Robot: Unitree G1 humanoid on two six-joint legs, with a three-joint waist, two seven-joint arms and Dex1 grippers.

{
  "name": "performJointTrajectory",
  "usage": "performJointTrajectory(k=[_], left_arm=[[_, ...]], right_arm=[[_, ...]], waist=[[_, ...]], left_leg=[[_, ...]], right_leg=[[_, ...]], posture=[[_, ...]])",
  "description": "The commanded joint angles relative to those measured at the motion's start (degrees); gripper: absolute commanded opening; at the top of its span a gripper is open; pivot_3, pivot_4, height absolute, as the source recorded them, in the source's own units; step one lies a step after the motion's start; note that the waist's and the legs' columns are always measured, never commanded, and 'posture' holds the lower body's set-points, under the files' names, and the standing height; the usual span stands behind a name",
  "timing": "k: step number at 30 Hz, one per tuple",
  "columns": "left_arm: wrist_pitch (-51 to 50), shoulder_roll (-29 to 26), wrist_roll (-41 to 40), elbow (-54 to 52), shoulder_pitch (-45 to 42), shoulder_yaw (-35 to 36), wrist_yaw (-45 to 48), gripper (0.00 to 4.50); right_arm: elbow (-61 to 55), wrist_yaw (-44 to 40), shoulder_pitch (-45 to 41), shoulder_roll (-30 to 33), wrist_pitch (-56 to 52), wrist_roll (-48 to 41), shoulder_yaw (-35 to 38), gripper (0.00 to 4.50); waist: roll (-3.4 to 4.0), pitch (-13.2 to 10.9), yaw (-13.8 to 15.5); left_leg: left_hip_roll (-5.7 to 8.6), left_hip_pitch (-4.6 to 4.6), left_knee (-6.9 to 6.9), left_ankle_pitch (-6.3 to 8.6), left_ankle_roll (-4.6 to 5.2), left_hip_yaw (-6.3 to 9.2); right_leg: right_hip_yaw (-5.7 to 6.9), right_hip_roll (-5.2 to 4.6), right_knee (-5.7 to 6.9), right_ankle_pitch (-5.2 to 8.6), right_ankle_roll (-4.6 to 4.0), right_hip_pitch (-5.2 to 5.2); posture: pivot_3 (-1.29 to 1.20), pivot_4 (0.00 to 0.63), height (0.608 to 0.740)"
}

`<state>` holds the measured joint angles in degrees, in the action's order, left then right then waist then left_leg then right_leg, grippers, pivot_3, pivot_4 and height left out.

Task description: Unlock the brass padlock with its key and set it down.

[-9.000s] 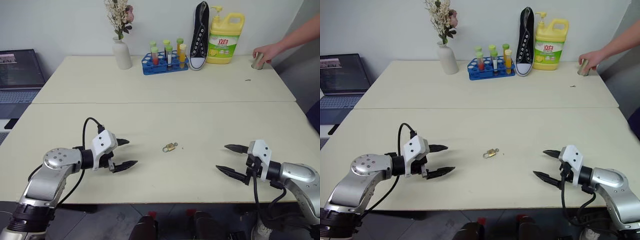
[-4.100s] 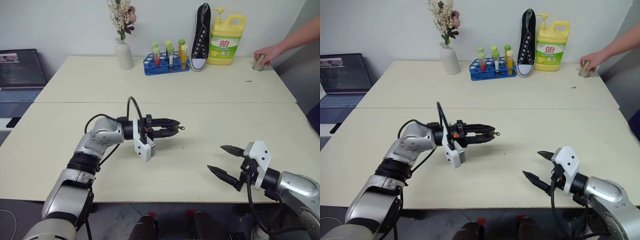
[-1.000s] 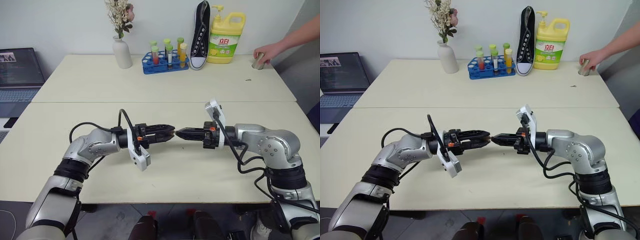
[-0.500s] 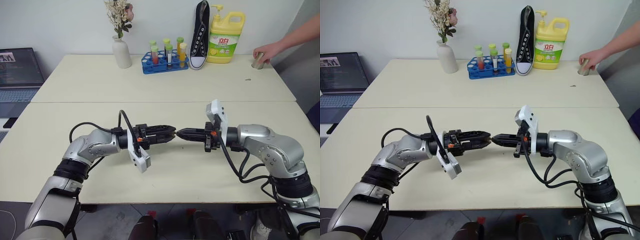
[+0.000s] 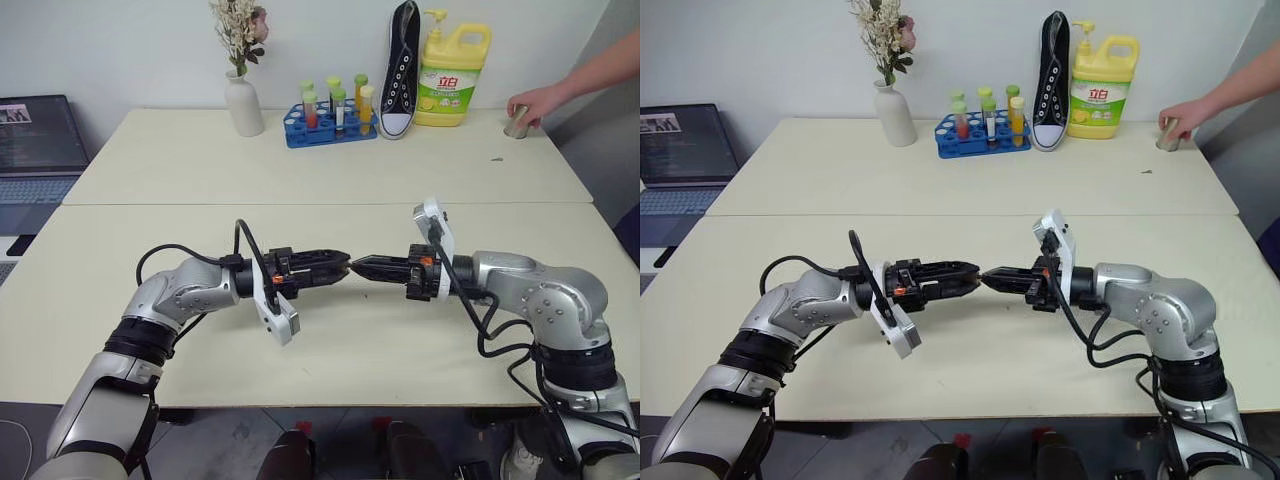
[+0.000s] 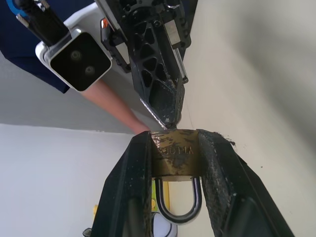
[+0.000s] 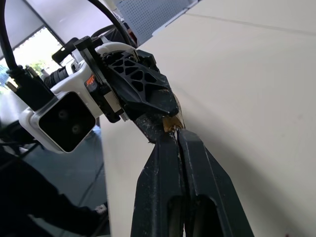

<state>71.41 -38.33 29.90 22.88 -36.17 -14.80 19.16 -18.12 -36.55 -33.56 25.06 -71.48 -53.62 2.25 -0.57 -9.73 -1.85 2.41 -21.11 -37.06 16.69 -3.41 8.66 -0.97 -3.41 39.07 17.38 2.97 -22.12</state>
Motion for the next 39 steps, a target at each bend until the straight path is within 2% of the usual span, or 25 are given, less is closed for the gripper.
performJointTrajectory(k=[1,12,18,27,31,39], left_arm=[[-1.3,-0.2,0.5,-0.3,-0.4,0.6,-1.0,0.98],[-0.8,-0.5,2.1,-0.4,-0.3,0.6,-2.2,0.98],[-0.8,-0.7,2.6,-0.6,0.0,0.7,-2.8,0.98],[-1.5,-0.9,2.2,-1.0,0.5,0.7,-3.2,0.98],[-2.2,-0.8,1.8,-1.0,0.8,0.8,-3.3,0.98],[-3.2,-1.0,1.2,-1.0,0.6,0.5,-3.5,0.98]], right_arm=[[-0.8,2.1,-2.2,-2.6,-6.4,-8.1,2.1,0.00],[9.1,11.8,-7.7,-8.9,-20.6,-13.5,10.5,0.00],[11.6,14.2,-8.2,-8.9,-21.0,-16.6,10.6,0.00],[6.7,11.4,-7.9,-7.2,-19.4,-16.7,8.6,0.00],[1.9,7.9,-6.1,-3.0,-15.5,-14.5,5.6,0.87],[-4.6,-4.2,-1.6,9.2,0.8,-3.3,-2.1,3.62]], waist=[[0.00,0.0,0.0],[0.02,0.0,-0.1],[0.03,0.0,-0.2],[0.03,0.0,-0.6],[0.03,0.0,-0.6],[0.03,0.0,-0.5]], left_leg=[[0.00,0.00,0.00,0.00,0.00,-0.01],[0.01,0.00,0.01,0.00,0.01,-0.04],[0.01,-0.01,0.01,0.00,0.01,-0.05],[0.00,-0.02,0.01,0.03,0.05,-0.05],[0.00,-0.03,0.01,0.05,0.10,-0.04],[0.01,-0.05,0.00,0.12,0.23,-0.03]], right_leg=[[0.00,0.00,0.00,0.00,0.00,-0.01],[-0.02,0.01,0.05,0.00,0.00,-0.05],[-0.03,0.01,0.07,0.00,-0.01,-0.06],[-0.03,0.01,0.07,0.00,-0.01,-0.07],[-0.02,0.01,0.06,0.00,0.00,-0.08],[0.02,0.01,0.03,0.00,0.00,-0.07]], posture=[[0.00,0.150,0.740],[0.00,0.150,0.740],[0.00,0.150,0.740],[0.00,0.150,0.740],[0.00,0.150,0.740],[0.00,0.150,0.740]])
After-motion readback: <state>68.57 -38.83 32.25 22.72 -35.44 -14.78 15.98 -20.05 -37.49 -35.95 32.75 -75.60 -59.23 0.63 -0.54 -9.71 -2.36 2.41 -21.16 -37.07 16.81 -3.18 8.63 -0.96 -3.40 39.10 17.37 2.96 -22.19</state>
